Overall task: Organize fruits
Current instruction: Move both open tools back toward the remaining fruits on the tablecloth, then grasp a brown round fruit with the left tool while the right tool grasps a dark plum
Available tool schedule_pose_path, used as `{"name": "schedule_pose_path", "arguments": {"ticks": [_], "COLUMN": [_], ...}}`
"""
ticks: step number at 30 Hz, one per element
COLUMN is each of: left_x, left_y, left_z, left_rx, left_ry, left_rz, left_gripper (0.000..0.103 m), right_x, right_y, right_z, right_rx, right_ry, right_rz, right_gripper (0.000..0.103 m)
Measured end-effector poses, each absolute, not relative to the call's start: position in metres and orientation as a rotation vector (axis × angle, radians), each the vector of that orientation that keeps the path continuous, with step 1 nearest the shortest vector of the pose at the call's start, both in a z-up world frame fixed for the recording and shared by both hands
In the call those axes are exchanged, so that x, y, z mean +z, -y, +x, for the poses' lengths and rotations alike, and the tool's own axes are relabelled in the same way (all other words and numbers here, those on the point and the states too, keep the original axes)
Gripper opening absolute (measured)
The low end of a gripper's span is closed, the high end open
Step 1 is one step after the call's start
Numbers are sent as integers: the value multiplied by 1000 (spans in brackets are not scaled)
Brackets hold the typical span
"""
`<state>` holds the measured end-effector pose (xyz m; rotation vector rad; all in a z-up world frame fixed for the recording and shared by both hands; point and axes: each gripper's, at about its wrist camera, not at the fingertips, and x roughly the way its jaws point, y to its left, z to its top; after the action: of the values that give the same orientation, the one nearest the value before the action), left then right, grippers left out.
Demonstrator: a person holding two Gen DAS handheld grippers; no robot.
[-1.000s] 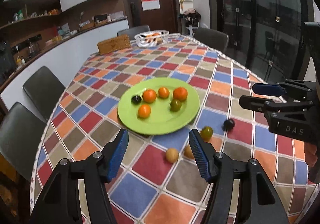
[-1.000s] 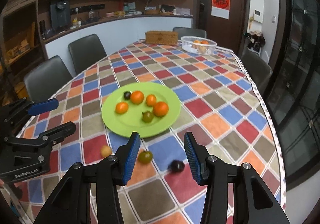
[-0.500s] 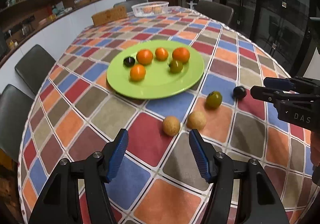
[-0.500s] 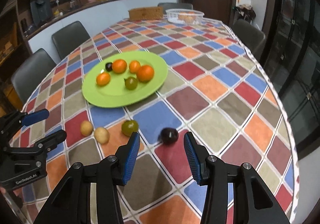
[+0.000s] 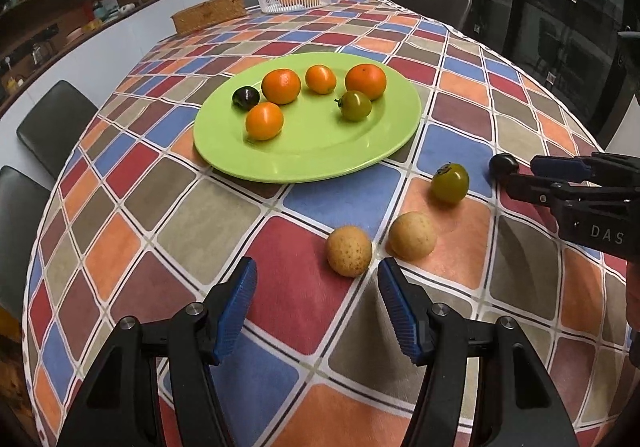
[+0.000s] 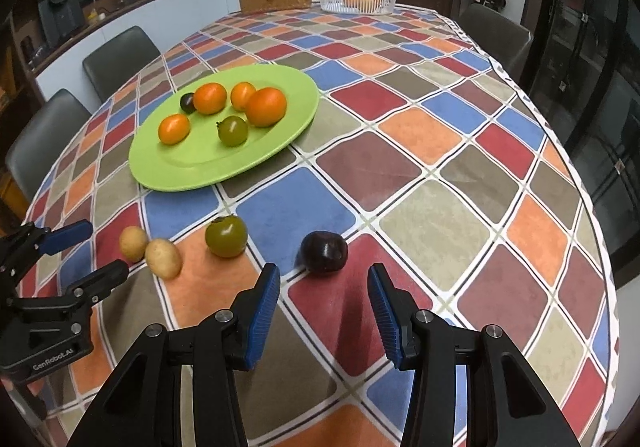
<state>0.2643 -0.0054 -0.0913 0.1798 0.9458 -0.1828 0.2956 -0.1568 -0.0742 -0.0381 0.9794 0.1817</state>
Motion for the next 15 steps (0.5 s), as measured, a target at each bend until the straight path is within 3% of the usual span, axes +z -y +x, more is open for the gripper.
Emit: {"name": "schedule_pose_path", "arguments": {"ticks": [8,15], "left_x": [-94,-97], "left_y": [6,9], "left_z": [273,278], "left_rx": [-204,-241], "left_ry": [-950,-965], "left_rz": [164,140], "left_gripper": [58,36], "right_x": [-80,-84], "right_y": [156,157], "right_z": [304,313], "right_rx": [187,183], "right_ry": [-995,-1002], "right_rz": [-32,-37], "right_gripper": [46,43]}}
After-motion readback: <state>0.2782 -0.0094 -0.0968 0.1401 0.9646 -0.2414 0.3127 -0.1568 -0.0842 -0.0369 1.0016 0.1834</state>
